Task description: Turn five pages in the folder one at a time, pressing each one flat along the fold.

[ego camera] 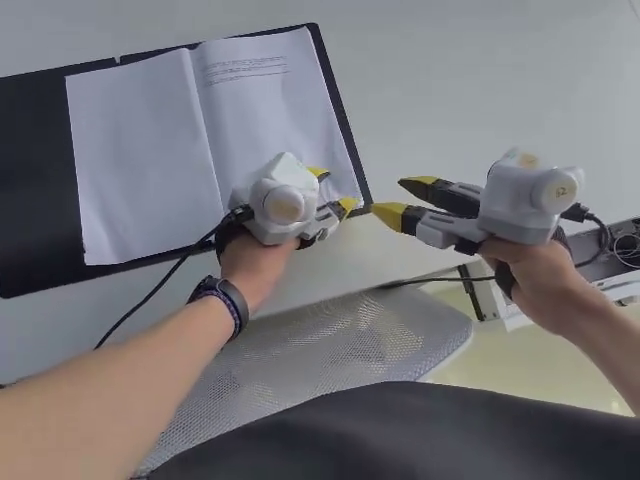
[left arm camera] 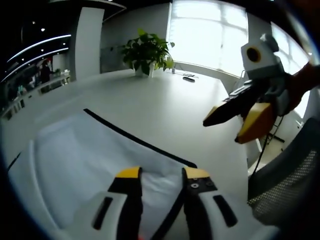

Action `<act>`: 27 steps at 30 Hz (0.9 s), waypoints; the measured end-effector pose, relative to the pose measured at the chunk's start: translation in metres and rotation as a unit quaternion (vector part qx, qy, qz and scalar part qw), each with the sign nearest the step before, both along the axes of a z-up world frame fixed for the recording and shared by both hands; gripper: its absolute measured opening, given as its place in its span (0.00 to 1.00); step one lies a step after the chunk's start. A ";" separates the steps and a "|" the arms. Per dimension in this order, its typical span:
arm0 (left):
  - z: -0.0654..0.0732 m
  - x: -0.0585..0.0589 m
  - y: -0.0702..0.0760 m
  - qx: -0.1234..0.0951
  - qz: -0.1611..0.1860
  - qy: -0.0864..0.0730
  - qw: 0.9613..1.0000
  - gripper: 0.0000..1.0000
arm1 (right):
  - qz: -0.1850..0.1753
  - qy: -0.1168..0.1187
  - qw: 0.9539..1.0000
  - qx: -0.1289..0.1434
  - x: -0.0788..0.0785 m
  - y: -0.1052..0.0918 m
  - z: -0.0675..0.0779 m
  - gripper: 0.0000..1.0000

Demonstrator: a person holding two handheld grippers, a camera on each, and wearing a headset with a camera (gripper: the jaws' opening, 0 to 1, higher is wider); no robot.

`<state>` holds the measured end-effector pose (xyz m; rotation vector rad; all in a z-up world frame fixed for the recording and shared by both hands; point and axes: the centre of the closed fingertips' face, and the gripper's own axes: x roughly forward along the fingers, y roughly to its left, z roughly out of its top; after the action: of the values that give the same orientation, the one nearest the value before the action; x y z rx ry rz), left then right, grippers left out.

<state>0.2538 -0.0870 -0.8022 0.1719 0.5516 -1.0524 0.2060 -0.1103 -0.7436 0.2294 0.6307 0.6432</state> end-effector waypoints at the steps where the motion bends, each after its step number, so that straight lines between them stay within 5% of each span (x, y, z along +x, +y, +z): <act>1: -0.001 -0.001 0.000 0.003 -0.001 -0.005 1.000 0.29 | 0.005 0.001 1.000 -0.002 0.000 0.001 -0.001 0.38; 5: -0.004 -0.003 0.000 0.027 -0.007 -0.035 0.999 0.28 | 0.019 0.002 1.000 -0.006 0.003 0.003 -0.002 0.38; 14: -0.004 0.000 -0.001 0.033 0.008 -0.070 0.997 0.15 | 0.040 -0.001 0.999 -0.013 0.007 0.001 0.000 0.37; 16: -0.001 -0.003 -0.002 0.043 -0.004 -0.093 0.995 0.12 | 0.044 0.001 0.999 -0.013 0.006 0.001 -0.001 0.37; 27: -0.002 0.001 -0.003 0.077 -0.005 -0.113 0.991 0.03 | 0.052 0.004 0.999 -0.010 0.009 0.003 -0.003 0.37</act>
<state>0.2549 -0.0903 -0.8044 0.4244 0.4271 -0.9840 0.2145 -0.1070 -0.7463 0.1821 0.6597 0.7369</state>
